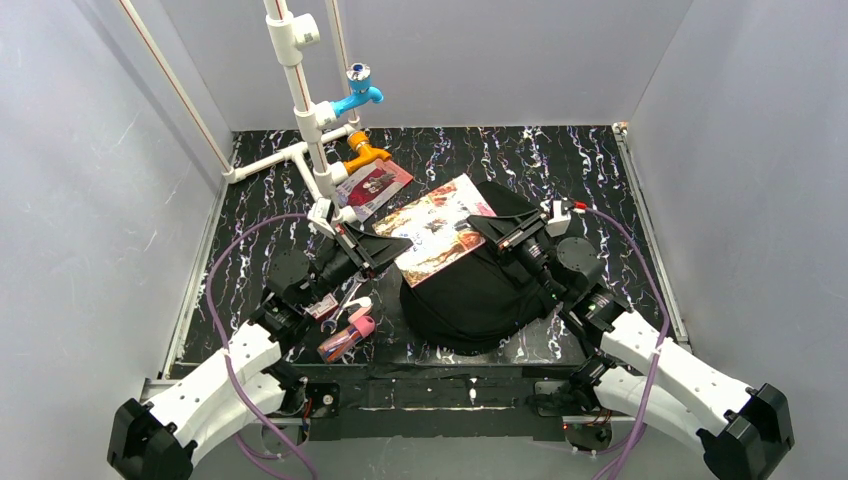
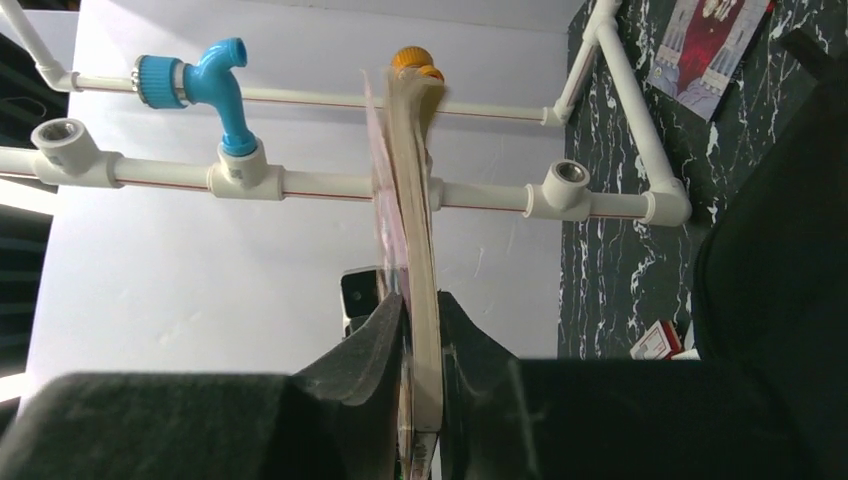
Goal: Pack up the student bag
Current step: Pick up the book from the center of the board, then place the book in the student bag.
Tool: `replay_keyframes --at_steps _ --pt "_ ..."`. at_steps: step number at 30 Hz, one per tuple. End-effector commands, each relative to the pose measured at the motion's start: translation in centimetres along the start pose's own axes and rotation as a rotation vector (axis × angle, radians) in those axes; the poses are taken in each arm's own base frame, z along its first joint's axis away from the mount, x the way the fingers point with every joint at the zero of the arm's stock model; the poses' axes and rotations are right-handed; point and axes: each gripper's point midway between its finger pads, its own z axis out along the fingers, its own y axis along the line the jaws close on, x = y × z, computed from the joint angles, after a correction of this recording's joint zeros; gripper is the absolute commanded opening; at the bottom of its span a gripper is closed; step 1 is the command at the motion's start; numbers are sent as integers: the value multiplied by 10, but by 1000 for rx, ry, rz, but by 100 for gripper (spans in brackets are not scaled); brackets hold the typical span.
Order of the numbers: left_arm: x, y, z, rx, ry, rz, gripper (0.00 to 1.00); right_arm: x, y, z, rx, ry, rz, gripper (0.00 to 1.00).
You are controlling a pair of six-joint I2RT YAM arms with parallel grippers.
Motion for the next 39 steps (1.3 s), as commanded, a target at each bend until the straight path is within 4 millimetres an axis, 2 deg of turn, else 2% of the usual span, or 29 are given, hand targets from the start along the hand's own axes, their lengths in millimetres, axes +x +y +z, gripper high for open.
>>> replay_keyframes --at_steps 1,5,8,11,15,20,22,26,28,31,35,38,39 --pt "-11 -29 -5 102 -63 82 0 9 4 0 0 58 -145 39" --pt "-15 0 -22 -75 -100 169 0 8 -34 -11 179 132 -478 83" --pt "-24 26 -53 -307 -129 287 0 -1 -70 -29 324 200 -710 98" --pt "-38 25 -92 -478 -166 409 0 -4 -100 -43 435 326 -916 98" --pt "-43 22 -142 -680 -145 487 0 4 -120 -49 471 520 -1092 96" --pt "-41 22 -192 -842 -102 543 0 59 -142 -48 503 701 -1366 92" --pt "-41 20 -202 -858 -96 560 0 73 -151 -47 582 706 -1518 93" --pt "-34 18 -208 -838 -71 559 0 95 -162 -38 659 705 -1686 89" --pt "-30 21 -207 -835 -52 547 0 100 -166 -31 695 684 -1763 85" --pt "-25 24 -203 -834 -25 537 0 92 -174 -28 822 648 -1905 82" --pt "-23 24 -196 -806 -7 538 0 79 -184 -24 945 565 -2056 66" --pt "-21 27 -193 -808 10 538 0 75 -182 -22 974 504 -2092 52" --pt "-20 28 -193 -813 17 535 0 75 -183 -21 974 498 -2090 50"
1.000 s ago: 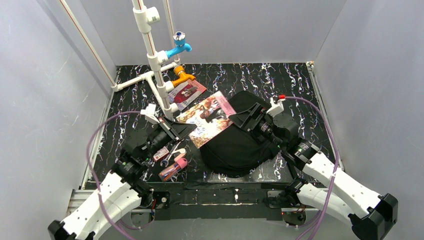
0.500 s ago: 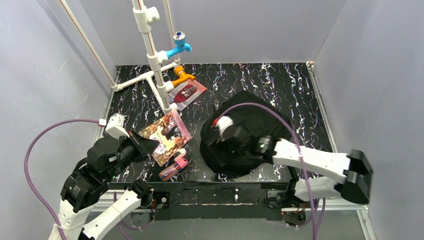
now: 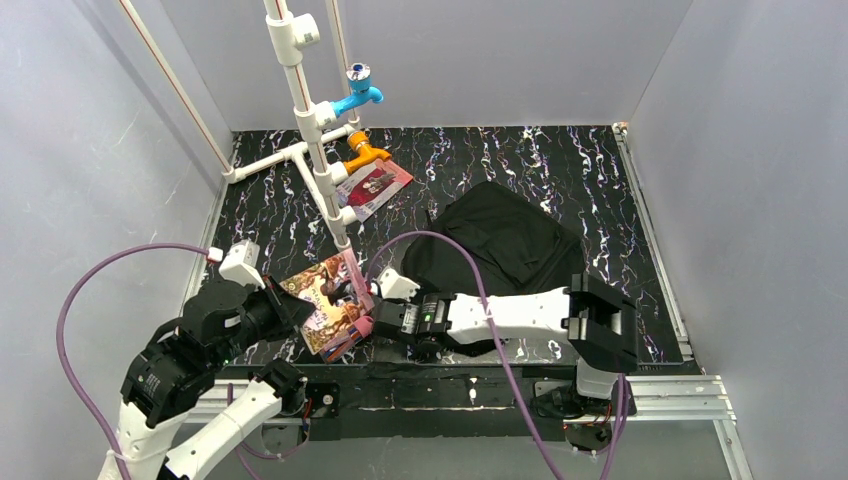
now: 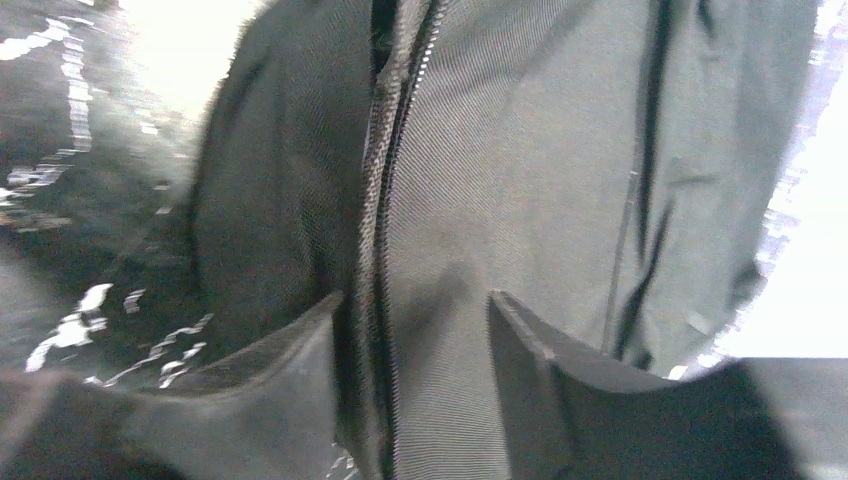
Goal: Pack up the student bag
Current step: Place the book in the student bag.
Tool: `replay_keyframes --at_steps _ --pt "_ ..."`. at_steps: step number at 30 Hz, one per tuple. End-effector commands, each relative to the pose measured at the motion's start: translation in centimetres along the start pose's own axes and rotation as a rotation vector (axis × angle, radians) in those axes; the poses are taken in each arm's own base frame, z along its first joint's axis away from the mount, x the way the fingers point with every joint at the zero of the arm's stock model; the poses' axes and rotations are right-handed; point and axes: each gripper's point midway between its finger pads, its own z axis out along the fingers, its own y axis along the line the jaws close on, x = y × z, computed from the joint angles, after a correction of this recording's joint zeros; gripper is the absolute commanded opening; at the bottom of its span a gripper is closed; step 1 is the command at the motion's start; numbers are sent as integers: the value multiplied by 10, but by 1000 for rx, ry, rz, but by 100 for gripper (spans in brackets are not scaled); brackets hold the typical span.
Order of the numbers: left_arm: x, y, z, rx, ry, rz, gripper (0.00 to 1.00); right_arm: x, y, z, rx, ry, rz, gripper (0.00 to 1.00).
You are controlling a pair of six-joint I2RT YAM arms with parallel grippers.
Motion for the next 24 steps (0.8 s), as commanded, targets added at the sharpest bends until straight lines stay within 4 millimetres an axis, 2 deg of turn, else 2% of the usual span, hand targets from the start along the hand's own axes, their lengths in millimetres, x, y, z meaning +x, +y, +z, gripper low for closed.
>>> replay_keyframes --at_steps 1,4,5,6,8,9,12,18,21,24 --pt "2 -4 7 15 21 17 0 -9 -31 -6 166 -38 -3 50" --pt "8 -6 14 26 40 8 0 -7 -21 3 154 -46 -5 51" --pt "11 -7 17 34 51 5 0 -5 -21 5 163 -45 -6 47" --pt "14 -8 20 42 63 -1 0 -5 -21 6 172 -46 -3 37" --pt "20 -13 26 65 91 -24 0 -9 -27 2 188 -64 26 10" --pt "24 -18 28 90 111 -37 0 -13 -31 -2 188 -83 49 1" --pt "31 -35 32 168 155 -80 0 -34 -40 -22 119 -173 150 1" --pt "39 -61 44 290 209 -167 0 -94 -61 -74 -180 -405 434 1" --pt "40 -69 49 325 224 -199 0 -111 -75 -85 -225 -437 521 1" --pt "41 -80 58 368 244 -247 0 -114 -85 -92 -218 -453 549 1"
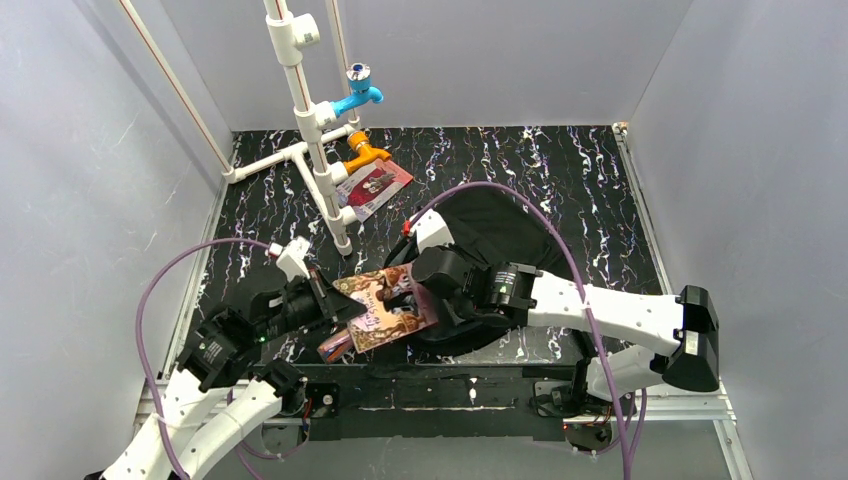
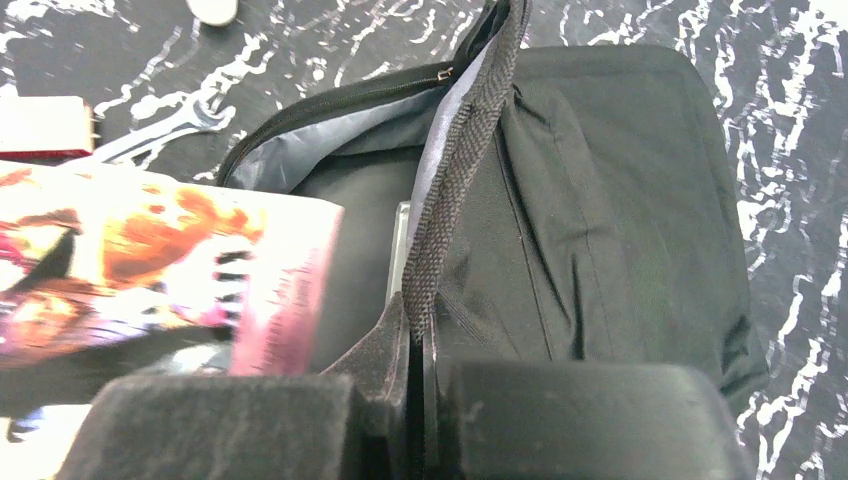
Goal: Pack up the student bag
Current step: Place the book in the student bag.
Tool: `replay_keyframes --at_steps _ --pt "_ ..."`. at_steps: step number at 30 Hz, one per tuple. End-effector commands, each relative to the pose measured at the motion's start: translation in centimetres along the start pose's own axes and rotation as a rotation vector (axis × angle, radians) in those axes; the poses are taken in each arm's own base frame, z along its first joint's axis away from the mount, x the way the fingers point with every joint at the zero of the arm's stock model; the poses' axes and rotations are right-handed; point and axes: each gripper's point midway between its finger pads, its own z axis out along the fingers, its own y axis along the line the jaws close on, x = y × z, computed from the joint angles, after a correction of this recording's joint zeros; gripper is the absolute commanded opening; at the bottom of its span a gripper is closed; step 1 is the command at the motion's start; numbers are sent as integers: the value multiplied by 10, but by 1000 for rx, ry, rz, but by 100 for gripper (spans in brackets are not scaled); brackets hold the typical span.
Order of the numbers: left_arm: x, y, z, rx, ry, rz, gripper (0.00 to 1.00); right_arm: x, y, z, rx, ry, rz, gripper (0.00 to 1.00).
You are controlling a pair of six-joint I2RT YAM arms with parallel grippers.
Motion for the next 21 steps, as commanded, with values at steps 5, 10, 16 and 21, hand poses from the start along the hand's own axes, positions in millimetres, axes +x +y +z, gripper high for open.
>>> replay_keyframes --at_steps 5,10,16,21 --pt "-9 -50 45 261 46 -152 0 -53 5 -24 -109 -152 185 1" --pt "-12 -38 90 223 65 -233 0 -56 -2 -29 -125 -178 225 1" --pt "-19 -33 147 116 41 -222 0 -58 -8 -31 -128 -199 239 1" --pt "-18 -44 193 30 39 -188 0 -55 -13 -31 -123 -204 243 1"
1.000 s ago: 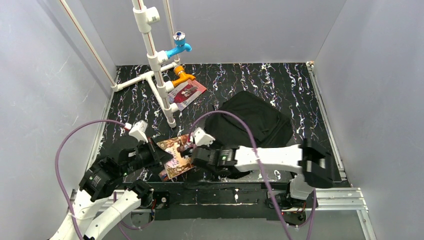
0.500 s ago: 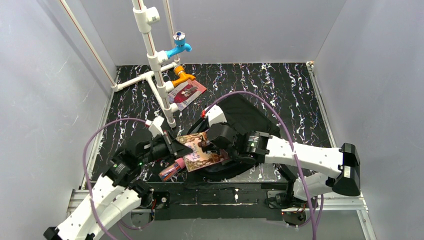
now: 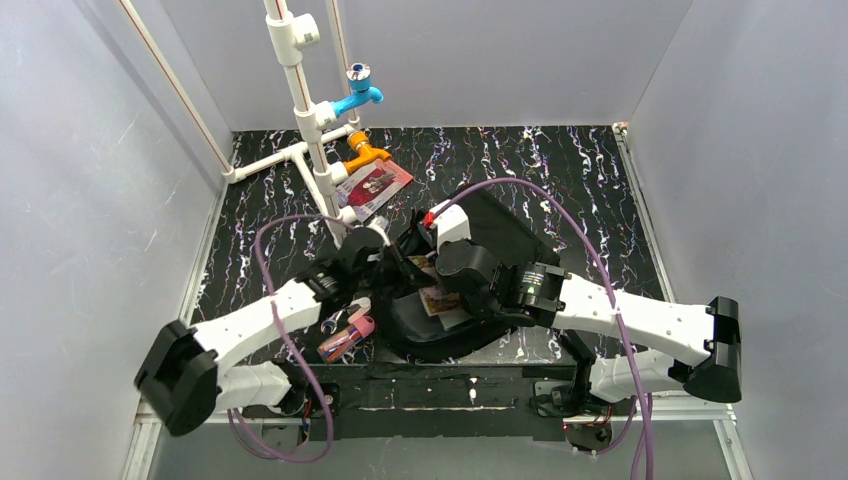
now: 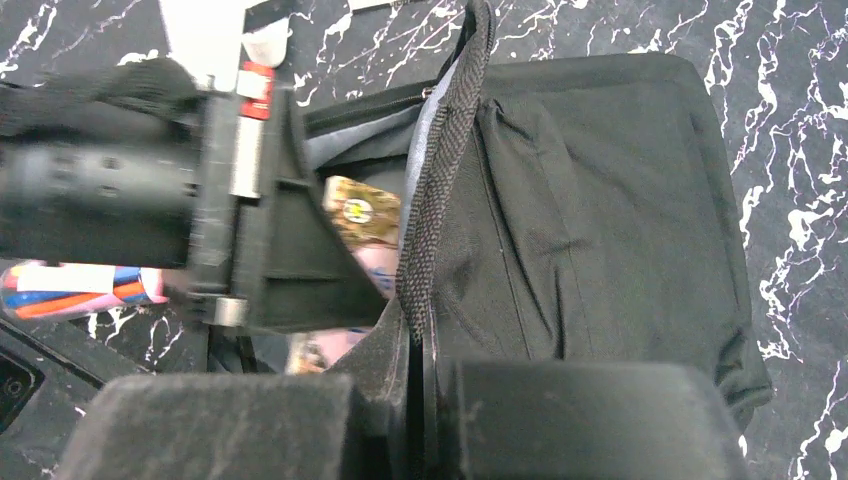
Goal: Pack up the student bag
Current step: Place the book in the student bag.
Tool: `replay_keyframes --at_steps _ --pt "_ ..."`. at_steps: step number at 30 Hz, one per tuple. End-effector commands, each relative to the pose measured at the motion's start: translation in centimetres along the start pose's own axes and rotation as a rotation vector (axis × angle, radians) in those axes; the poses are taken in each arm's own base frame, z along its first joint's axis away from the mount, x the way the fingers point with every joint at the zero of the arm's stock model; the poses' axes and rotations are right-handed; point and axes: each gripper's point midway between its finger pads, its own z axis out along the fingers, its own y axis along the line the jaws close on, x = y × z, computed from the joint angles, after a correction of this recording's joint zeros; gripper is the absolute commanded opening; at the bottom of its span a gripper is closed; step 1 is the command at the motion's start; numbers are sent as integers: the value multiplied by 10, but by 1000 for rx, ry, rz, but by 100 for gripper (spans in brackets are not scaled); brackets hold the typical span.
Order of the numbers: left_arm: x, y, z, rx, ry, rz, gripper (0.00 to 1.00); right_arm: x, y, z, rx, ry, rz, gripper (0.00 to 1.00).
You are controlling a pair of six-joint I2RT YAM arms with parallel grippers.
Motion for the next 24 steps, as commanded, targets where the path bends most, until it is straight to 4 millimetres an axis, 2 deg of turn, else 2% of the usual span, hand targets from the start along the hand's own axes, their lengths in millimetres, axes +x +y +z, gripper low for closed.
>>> replay_keyframes --at_steps 1,4,7,10,11,14,16,17,19,21,24 --pt "-18 -39 34 24 -84 42 0 -38 0 -11 -32 -135 104 1" --pt "-5 -30 72 -8 -5 -16 0 -33 -6 -9 -14 -126 98 1" --pt "0 -33 87 70 12 -40 2 -24 -12 -5 5 -104 97 1" --pt "-2 -26 82 66 -37 -15 36 -13 -15 -3 12 -76 99 1" --pt "-2 -22 79 62 -38 -16 42 -11 -15 -3 14 -70 103 1" --pt "4 -15 65 71 -20 16 48 -2 -17 -2 15 -55 117 1" --pt "9 -9 49 52 -2 57 56 4 -17 -1 13 -37 119 1" --pt "11 -6 41 40 7 86 62 8 -18 0 14 -26 117 1" --pt "12 4 21 1 -4 135 82 15 -18 1 15 -8 115 1" --pt "8 17 -3 -73 -35 199 95 21 -19 2 14 10 117 1" --pt "-2 36 -43 -173 -107 281 98 27 -17 4 7 35 124 1"
